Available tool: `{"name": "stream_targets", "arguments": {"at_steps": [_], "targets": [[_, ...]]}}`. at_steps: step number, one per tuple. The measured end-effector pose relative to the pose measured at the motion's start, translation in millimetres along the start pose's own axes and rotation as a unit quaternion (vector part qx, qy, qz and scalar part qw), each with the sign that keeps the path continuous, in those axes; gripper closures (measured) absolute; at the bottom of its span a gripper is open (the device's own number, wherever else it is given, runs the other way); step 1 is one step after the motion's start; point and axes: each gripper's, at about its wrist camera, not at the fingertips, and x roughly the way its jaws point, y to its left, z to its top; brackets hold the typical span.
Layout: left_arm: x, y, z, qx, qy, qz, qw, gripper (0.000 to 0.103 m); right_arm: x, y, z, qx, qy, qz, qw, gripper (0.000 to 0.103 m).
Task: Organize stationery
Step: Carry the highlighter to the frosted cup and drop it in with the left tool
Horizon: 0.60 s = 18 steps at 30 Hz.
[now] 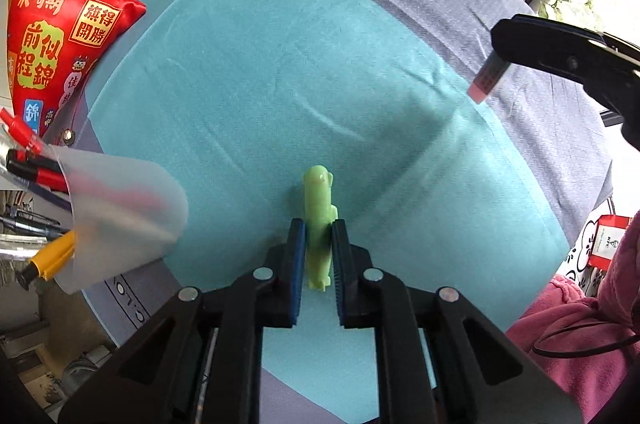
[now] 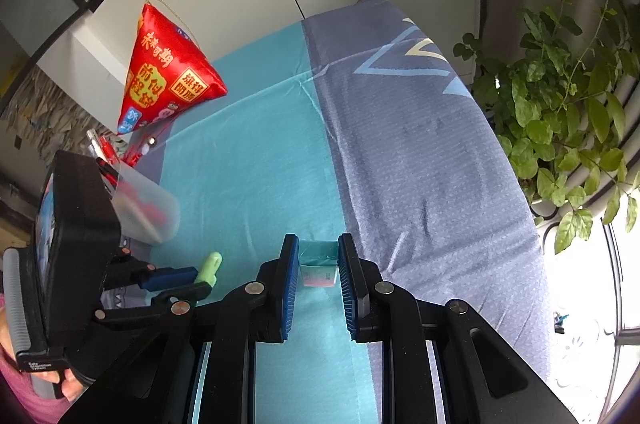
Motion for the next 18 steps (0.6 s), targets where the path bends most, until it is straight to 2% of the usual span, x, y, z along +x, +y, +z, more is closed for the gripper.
{"name": "stream_targets", "arguments": {"at_steps": [4, 11, 15, 18], "targets": [[-18, 0, -15, -0.021, -0.042, -0.012, 0.9988, 0.092, 0, 0, -1, 0.000, 0.001, 0.000, 1.000, 0.082], [-57, 14, -40, -0.066, -0.124, -0.023, 0.9898, 0.092, 0, 6, -1, -0.009, -0.002, 0.002, 1.000, 0.082], [-70, 27, -49, -0.083, -0.175, 0.002, 0.9812, 0.092, -2, 16, -1, -0.024, -0.009, 0.007, 1.000, 0.082], [-76, 30, -59, -0.094, -0.193, 0.018, 0.9765, 0.092, -3, 27, -1, -0.038, -0.013, 0.010, 0.999, 0.082]]}}
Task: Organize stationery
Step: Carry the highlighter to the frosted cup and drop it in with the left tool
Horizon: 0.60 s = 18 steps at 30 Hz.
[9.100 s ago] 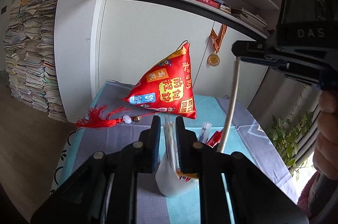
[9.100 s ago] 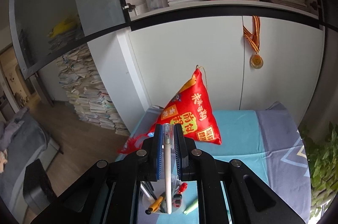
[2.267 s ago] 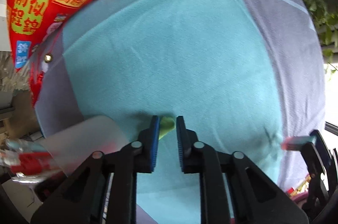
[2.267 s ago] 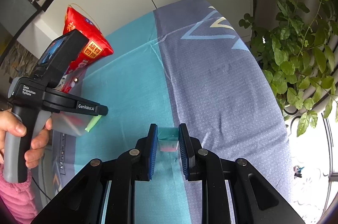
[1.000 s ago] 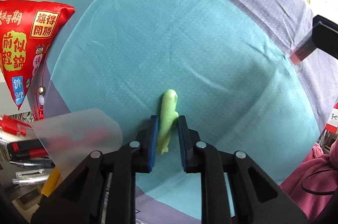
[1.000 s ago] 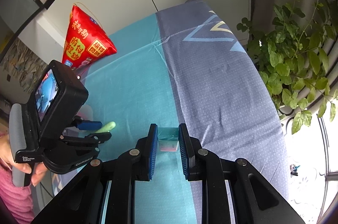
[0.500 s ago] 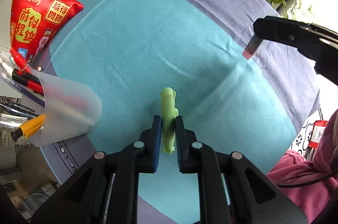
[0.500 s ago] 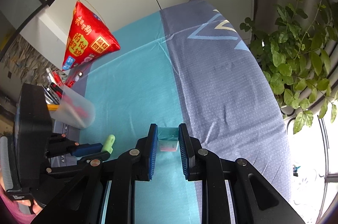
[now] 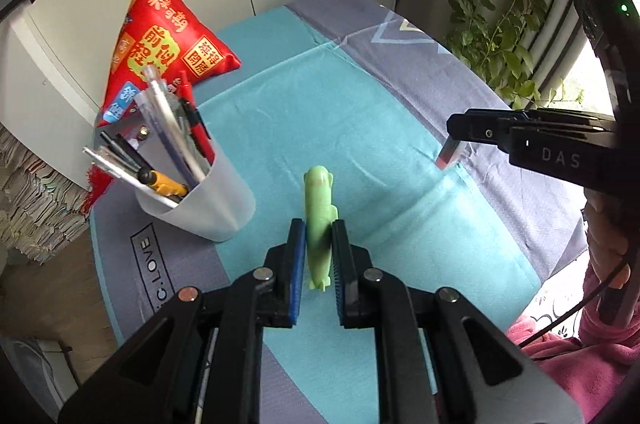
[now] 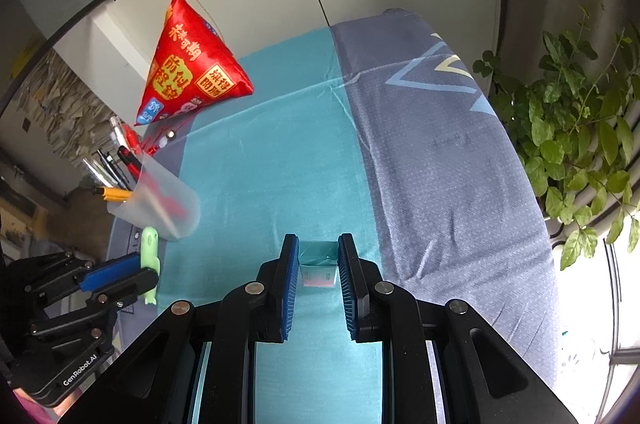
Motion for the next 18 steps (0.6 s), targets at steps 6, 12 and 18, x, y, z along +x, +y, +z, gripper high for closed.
{"name": "stream_targets", "arguments": {"at_steps": [6, 12, 18], "targets": [[-20, 12, -7, -0.020, -0.032, 0.001, 0.9993, 0.092, -2, 26, -1, -0.029, -0.004, 0.004, 1.000, 0.082], [-31, 26, -11, -0.038, -0.066, 0.002, 0.9971, 0.092, -6, 47, -3, -0.052, -0.013, -0.001, 0.999, 0.082], [-59, 56, -12, -0.076, -0.123, 0.003, 0.9895, 0.092, -6, 61, -7, -0.067, -0.012, -0.012, 0.998, 0.082]]}}
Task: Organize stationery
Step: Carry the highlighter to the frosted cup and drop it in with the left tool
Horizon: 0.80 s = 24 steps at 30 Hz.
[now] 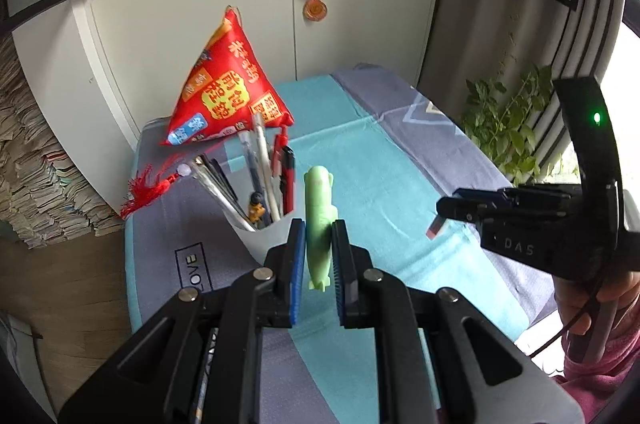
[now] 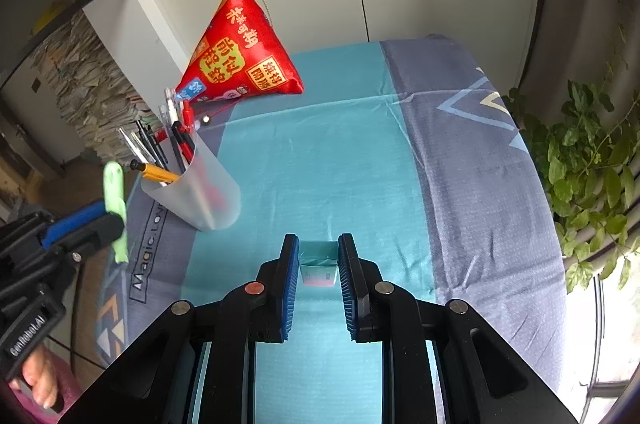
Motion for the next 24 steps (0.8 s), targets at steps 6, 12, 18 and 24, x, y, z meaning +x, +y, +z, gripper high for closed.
{"name": "stream_targets", "arguments": {"at_steps": [6, 12, 18, 24], "targets": [[-4, 27, 21, -0.019, -0.029, 0.023, 0.9992, 0.092, 0, 11, -2, -0.007, 0.003, -0.007, 1.000, 0.082], [21, 45, 39, -0.046, -0.038, 0.017, 0.9981, 0.092, -3, 18, -3, -0.013, 0.002, -0.013, 1.000, 0.082], [56, 58, 42, -0.080, -0.014, -0.005, 0.9966, 0.092, -5, 19, -3, -0.014, 0.002, -0.023, 1.000, 0.082], [67, 60, 35, -0.079, -0.012, -0.006, 0.9967, 0.092, -4, 17, -1, -0.010, 0.003, -0.030, 0.999, 0.082]]}}
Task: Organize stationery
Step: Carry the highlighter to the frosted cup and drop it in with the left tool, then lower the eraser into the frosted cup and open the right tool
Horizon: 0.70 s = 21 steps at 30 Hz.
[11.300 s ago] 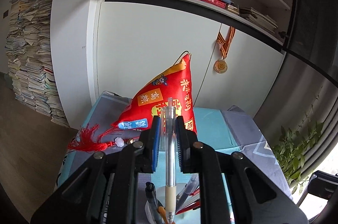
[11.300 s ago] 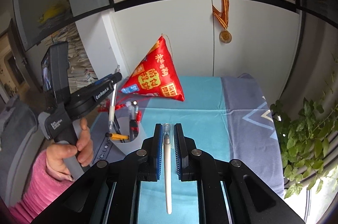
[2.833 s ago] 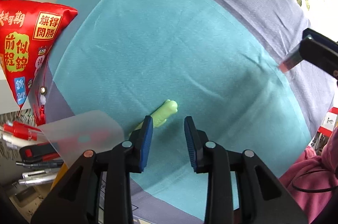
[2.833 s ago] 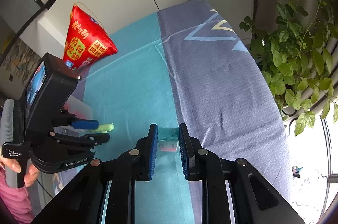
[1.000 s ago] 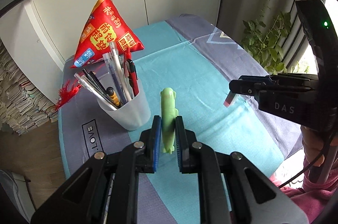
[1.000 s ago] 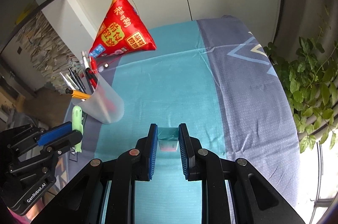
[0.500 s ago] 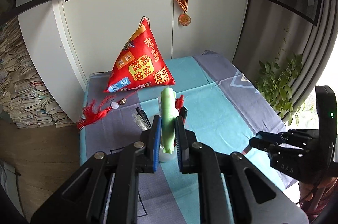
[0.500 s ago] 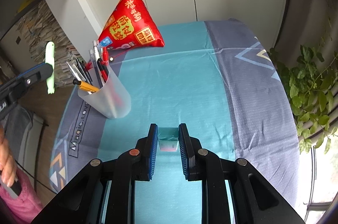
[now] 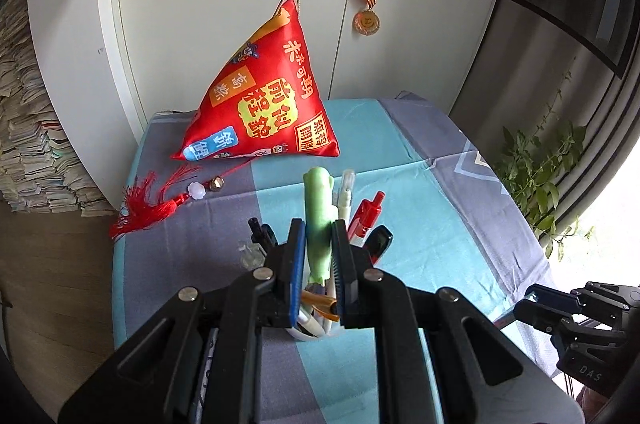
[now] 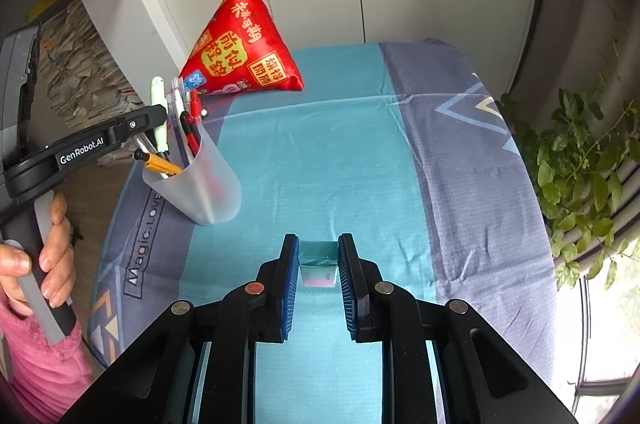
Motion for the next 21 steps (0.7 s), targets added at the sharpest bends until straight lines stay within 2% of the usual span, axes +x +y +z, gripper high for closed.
{"name": "stream_targets", "arguments": {"at_steps": [5, 10, 15, 19, 21], "targets": [[4, -2, -2, 0.012, 0.012, 0.005, 0.9998, 0.091, 5, 7, 0, -0.009, 0.006, 0.006, 1.000, 0.082], [-3, -4, -10, 0.025, 0.007, 0.012, 0.9996, 0.092, 5, 11, 2, -0.015, 0.004, 0.011, 1.000, 0.082], [-19, 3, -17, 0.009, -0.006, 0.008, 0.9999, 0.085, -3, 21, 11, -0.024, -0.013, 0.024, 0.999, 0.082], [-45, 9, -32, -0.005, -0.042, 0.035, 0.9985, 0.062, -12, 36, 27, -0.038, -0.035, 0.040, 0.998, 0.082], [-56, 11, -42, -0.004, -0.059, 0.051, 0.9969, 0.061, -14, 44, 36, -0.043, -0.043, 0.051, 0.997, 0.082]]}}
